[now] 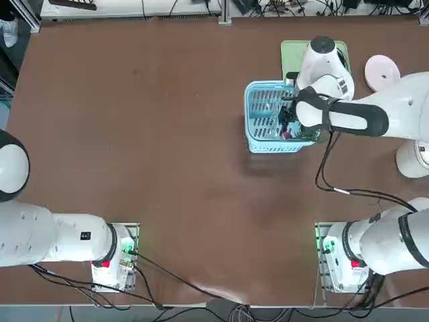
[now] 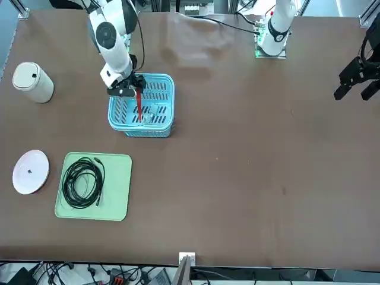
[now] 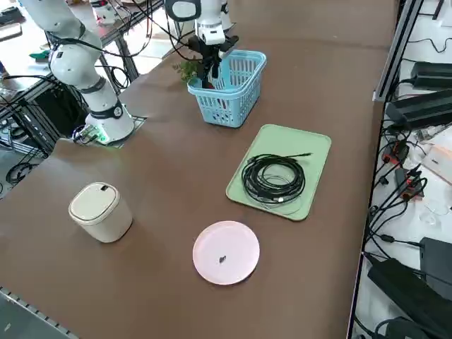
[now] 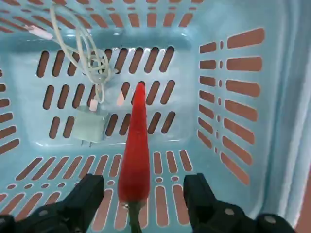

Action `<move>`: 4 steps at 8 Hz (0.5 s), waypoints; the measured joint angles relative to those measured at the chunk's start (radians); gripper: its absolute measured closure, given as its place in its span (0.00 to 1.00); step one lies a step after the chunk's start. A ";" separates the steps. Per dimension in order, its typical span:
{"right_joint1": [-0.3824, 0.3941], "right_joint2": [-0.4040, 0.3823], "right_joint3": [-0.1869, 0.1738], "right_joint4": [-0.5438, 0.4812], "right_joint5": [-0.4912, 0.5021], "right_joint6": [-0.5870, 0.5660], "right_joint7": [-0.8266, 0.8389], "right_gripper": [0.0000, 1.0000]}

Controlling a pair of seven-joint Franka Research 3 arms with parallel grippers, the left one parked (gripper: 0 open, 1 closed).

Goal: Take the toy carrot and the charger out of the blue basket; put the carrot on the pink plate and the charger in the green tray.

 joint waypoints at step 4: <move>0.030 0.053 0.000 -0.001 0.000 0.032 0.002 0.00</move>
